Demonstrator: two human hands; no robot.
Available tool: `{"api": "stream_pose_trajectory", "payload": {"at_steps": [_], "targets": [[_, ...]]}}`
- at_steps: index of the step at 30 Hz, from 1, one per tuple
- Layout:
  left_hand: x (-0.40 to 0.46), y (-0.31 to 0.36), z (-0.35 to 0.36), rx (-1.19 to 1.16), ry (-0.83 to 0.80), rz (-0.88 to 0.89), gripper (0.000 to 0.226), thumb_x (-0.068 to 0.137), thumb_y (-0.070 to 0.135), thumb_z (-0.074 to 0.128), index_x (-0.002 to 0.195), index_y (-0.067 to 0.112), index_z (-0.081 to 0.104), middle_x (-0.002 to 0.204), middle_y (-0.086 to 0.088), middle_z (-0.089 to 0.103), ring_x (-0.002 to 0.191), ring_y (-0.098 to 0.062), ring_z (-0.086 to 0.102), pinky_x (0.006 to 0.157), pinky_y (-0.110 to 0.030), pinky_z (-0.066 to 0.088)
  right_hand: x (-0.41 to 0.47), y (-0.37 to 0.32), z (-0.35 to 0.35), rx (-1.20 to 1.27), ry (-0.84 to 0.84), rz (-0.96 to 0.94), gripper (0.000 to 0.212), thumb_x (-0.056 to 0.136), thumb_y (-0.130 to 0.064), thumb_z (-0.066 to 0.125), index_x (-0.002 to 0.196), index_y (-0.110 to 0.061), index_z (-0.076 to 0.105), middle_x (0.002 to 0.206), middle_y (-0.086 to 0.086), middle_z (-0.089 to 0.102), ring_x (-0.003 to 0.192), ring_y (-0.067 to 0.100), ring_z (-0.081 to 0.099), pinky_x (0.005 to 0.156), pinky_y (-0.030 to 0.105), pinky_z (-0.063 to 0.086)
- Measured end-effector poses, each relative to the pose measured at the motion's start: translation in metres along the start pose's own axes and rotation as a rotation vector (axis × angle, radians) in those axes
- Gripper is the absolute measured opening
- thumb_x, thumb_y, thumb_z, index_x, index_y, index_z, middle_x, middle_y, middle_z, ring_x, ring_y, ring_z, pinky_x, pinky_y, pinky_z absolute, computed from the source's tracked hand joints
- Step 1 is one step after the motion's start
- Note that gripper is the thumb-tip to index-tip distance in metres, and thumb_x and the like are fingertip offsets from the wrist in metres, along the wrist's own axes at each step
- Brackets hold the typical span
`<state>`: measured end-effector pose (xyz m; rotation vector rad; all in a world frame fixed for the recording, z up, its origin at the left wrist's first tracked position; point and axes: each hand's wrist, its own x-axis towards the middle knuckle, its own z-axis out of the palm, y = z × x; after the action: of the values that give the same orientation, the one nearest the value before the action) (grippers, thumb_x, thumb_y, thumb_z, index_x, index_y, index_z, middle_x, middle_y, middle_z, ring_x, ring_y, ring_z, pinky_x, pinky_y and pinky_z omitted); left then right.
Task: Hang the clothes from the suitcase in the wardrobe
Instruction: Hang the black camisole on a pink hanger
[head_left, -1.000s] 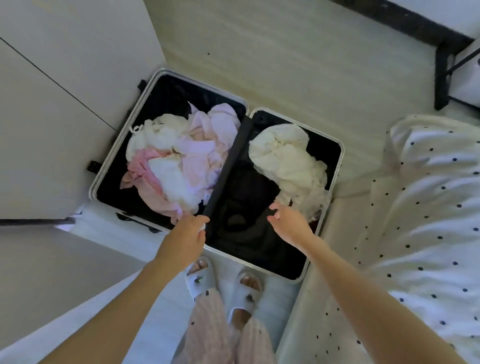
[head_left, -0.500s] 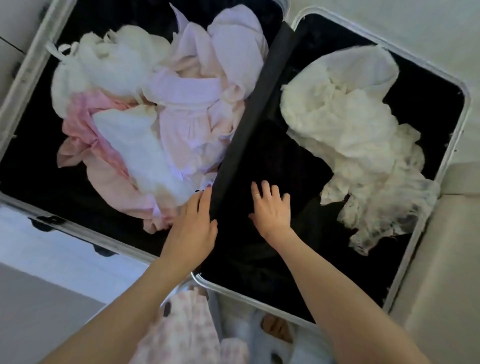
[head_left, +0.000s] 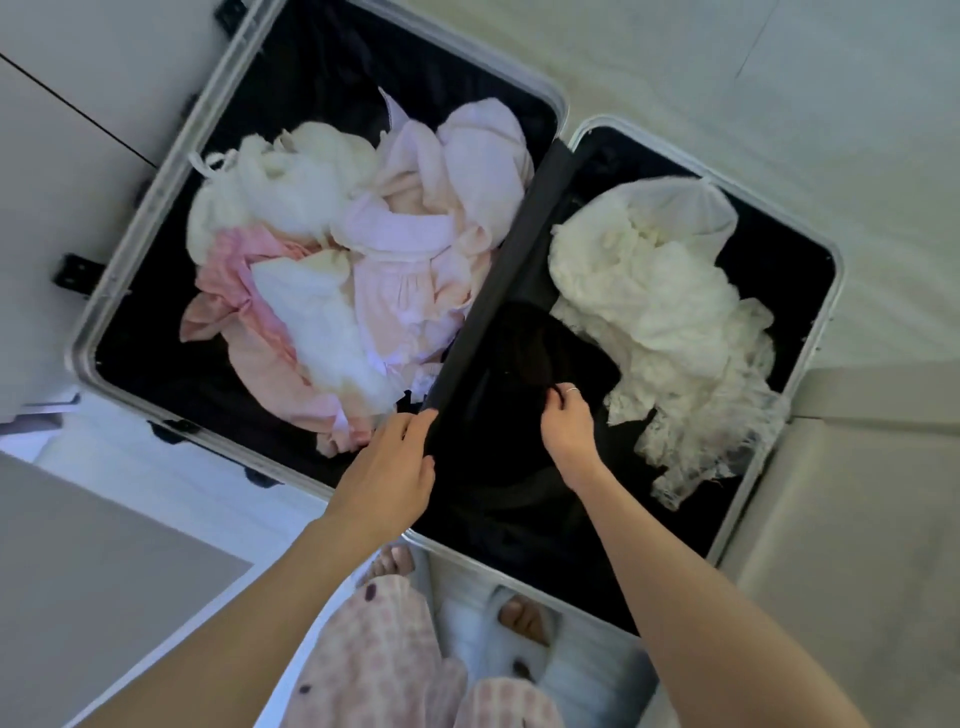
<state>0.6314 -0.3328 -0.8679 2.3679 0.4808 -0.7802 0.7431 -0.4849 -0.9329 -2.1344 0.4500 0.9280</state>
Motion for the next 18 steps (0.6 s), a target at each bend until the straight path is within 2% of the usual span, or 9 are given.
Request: {"api": "stream_pose_trajectory", "payload": {"at_steps": [2,4,5,7,9,14,16,18], "targets": [[-0.026,0.020,-0.025,-0.015,0.005,0.001,0.046,0.096,0.017,0.039,0.142,0.014,0.029,0.137,-0.006,0.038,0.119,-0.024,0.044,0.093,-0.036,0.043,-0.026,-0.017,-0.027,0.049,-0.001,0.024,0.026,0.101,-0.021,0.031,0.115,-0.012,0.052,0.104,0.012,0.060,0.100,0.032,0.059,0.094,0.046,0.047],[-0.056,0.045,-0.056,-0.046,0.017,-0.002,0.044,0.096,0.017,0.039,0.140,0.015,0.032,0.136,-0.005,0.039,0.117,-0.024,0.045,0.093,-0.036,0.043,-0.061,-0.041,-0.061,0.070,-0.019,0.014,0.023,0.101,-0.023,0.032,0.104,-0.015,0.053,0.093,0.006,0.059,0.094,0.031,0.059,0.090,0.047,0.050],[-0.070,0.057,-0.070,-0.057,0.023,-0.002,0.043,0.097,0.017,0.039,0.139,0.015,0.033,0.136,-0.005,0.039,0.117,-0.024,0.045,0.092,-0.035,0.043,-0.080,-0.054,-0.076,0.055,-0.033,-0.006,0.022,0.101,-0.023,0.033,0.095,-0.015,0.053,0.083,0.003,0.057,0.086,0.029,0.059,0.085,0.044,0.052],[-0.102,0.082,-0.100,-0.091,0.038,-0.003,0.042,0.097,0.018,0.039,0.139,0.016,0.035,0.137,-0.004,0.039,0.119,-0.023,0.045,0.093,-0.035,0.043,-0.125,-0.084,-0.111,-0.004,-0.078,-0.066,0.028,0.100,-0.022,0.038,0.078,-0.010,0.050,0.064,0.003,0.046,0.065,0.024,0.051,0.062,0.031,0.050],[-0.132,0.104,-0.128,-0.118,0.050,-0.003,0.042,0.097,0.018,0.038,0.139,0.017,0.035,0.138,-0.005,0.038,0.123,-0.023,0.043,0.098,-0.037,0.041,-0.169,-0.111,-0.139,-0.064,-0.155,-0.110,0.036,0.099,-0.025,0.043,0.066,-0.010,0.041,0.054,0.003,0.036,0.048,0.018,0.041,0.043,0.019,0.038],[-0.217,0.149,-0.191,-0.155,0.085,-0.010,0.040,0.097,0.017,0.038,0.137,0.016,0.038,0.137,-0.009,0.039,0.122,-0.027,0.043,0.100,-0.044,0.039,-0.277,-0.172,-0.194,-0.253,-0.364,-0.193,0.036,0.094,-0.031,0.054,0.064,-0.013,0.042,0.037,-0.009,0.044,0.030,0.003,0.043,0.037,0.018,0.037],[-0.259,0.162,-0.210,-0.196,0.122,-0.022,0.040,0.096,0.016,0.038,0.136,0.015,0.040,0.134,-0.011,0.041,0.118,-0.030,0.046,0.099,-0.043,0.040,-0.323,-0.193,-0.208,-0.404,-0.416,-0.248,0.032,0.092,-0.031,0.056,0.067,-0.015,0.045,0.046,-0.006,0.049,0.031,0.002,0.045,0.038,0.018,0.038],[-0.297,0.169,-0.221,-0.247,0.160,-0.036,0.039,0.097,0.015,0.039,0.135,0.015,0.041,0.130,-0.012,0.044,0.114,-0.030,0.049,0.097,-0.040,0.041,-0.362,-0.211,-0.216,-0.551,-0.467,-0.300,0.025,0.091,-0.031,0.055,0.070,-0.019,0.047,0.059,-0.004,0.050,0.045,0.008,0.052,0.045,0.021,0.044]]}}
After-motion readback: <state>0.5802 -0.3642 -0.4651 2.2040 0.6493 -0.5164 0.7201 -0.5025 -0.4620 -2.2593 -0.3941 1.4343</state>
